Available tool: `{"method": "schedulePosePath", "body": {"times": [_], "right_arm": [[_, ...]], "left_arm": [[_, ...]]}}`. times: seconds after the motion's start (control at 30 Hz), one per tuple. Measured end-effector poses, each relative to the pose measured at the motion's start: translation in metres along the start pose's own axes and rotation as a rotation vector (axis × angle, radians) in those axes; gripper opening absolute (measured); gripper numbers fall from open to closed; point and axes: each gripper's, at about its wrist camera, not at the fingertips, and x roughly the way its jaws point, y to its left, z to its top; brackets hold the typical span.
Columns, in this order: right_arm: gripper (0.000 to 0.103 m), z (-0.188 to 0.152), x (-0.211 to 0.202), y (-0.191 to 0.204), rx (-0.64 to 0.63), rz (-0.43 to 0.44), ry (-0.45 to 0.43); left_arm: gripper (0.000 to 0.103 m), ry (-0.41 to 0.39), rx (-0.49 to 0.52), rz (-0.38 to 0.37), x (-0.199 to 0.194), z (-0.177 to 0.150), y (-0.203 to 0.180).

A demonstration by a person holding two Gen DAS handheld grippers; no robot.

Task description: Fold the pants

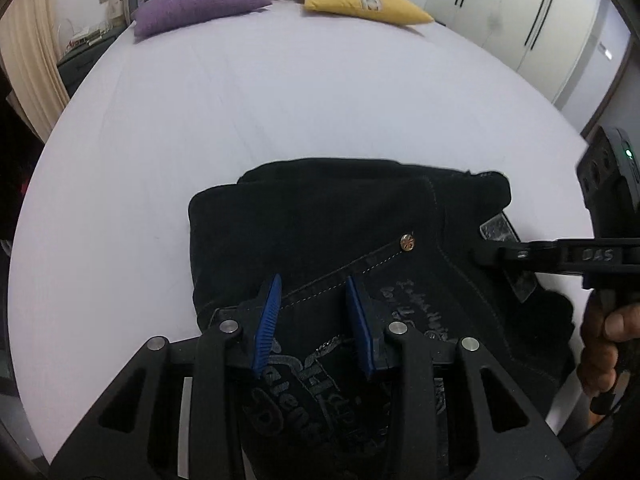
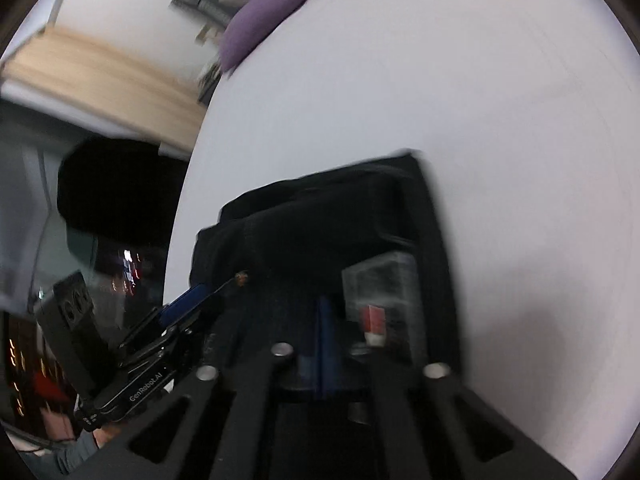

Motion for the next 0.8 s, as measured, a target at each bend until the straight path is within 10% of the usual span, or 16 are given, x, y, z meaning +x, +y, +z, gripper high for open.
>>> {"method": "schedulePosePath", "body": {"times": [0.8], "right_arm": [[0.0, -0.049, -0.017, 0.003, -0.019, -0.071, -0.108]], "left_arm": [[0.032, -0.008, 0.016, 0.039, -0.04, -0.036, -0.003]]}}
